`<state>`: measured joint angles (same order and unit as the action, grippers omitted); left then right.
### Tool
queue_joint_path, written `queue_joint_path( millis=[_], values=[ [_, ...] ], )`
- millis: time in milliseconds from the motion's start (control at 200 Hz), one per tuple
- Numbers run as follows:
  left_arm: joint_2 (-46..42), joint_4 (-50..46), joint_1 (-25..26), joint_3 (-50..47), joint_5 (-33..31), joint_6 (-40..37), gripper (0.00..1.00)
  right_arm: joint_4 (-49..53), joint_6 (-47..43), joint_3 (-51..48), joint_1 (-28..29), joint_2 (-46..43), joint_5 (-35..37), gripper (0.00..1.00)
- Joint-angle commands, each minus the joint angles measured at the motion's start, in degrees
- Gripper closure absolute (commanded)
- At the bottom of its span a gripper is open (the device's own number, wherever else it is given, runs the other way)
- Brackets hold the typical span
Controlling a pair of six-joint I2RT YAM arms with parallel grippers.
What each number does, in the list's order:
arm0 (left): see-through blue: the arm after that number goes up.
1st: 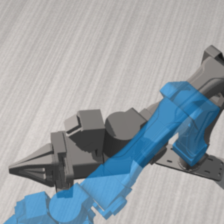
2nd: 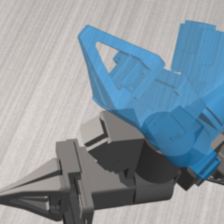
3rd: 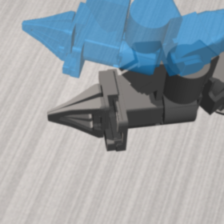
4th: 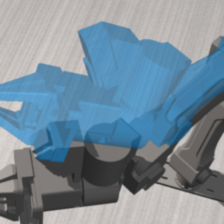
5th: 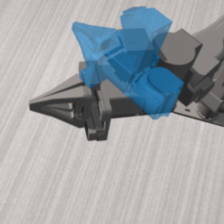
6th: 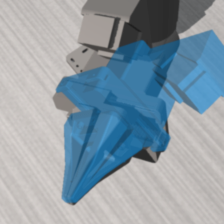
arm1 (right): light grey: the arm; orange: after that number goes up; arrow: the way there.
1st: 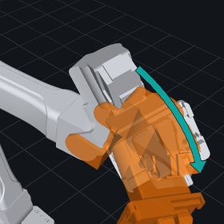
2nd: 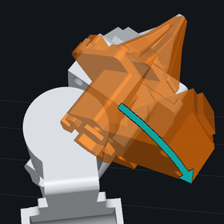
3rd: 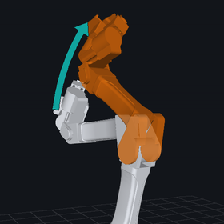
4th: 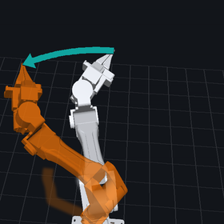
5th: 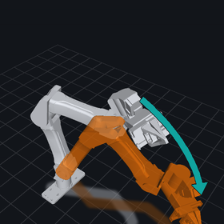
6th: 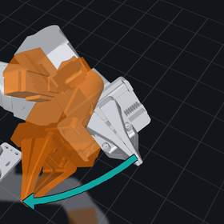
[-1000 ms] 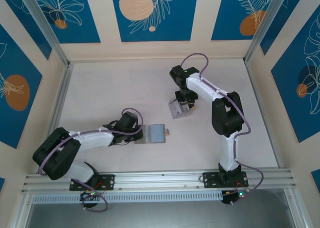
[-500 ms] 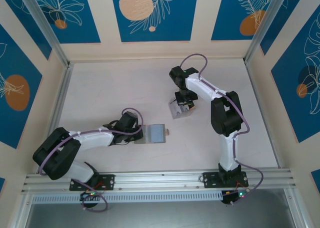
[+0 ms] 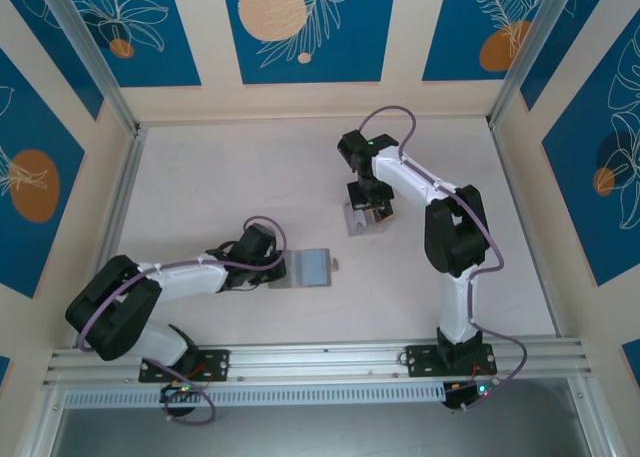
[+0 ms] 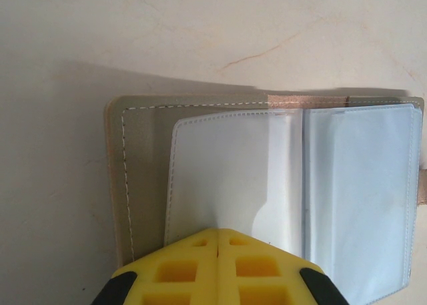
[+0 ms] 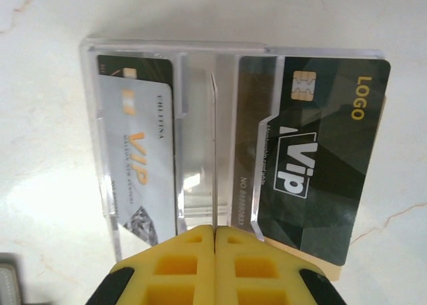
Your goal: Put the credit cards into the card holder
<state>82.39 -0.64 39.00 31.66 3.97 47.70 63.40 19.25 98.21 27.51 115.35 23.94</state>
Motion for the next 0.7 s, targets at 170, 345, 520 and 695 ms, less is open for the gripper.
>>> queue_joint_path(
  millis=[170,345,520,695],
  values=[
    [1.5,-6.5,-0.3,-1.2,-2.0,0.2,1.0,-1.4,-0.3,-1.4,-0.9,-1.6,-5.8,1.0],
    [1.3,-6.8,-0.3,-1.2,-2.2,0.2,1.0,-1.9,-0.1,-1.4,-1.1,-0.2,-5.9,1.0],
    [1.4,-6.8,-0.3,-1.2,-2.2,0.2,1.0,-1.7,0.1,-1.4,-1.0,1.0,-5.7,0.94],
    [1.6,-6.8,-0.3,-0.9,-2.1,0.1,1.0,-2.3,0.0,-1.5,-1.2,1.4,-6.6,0.88]
  ],
)
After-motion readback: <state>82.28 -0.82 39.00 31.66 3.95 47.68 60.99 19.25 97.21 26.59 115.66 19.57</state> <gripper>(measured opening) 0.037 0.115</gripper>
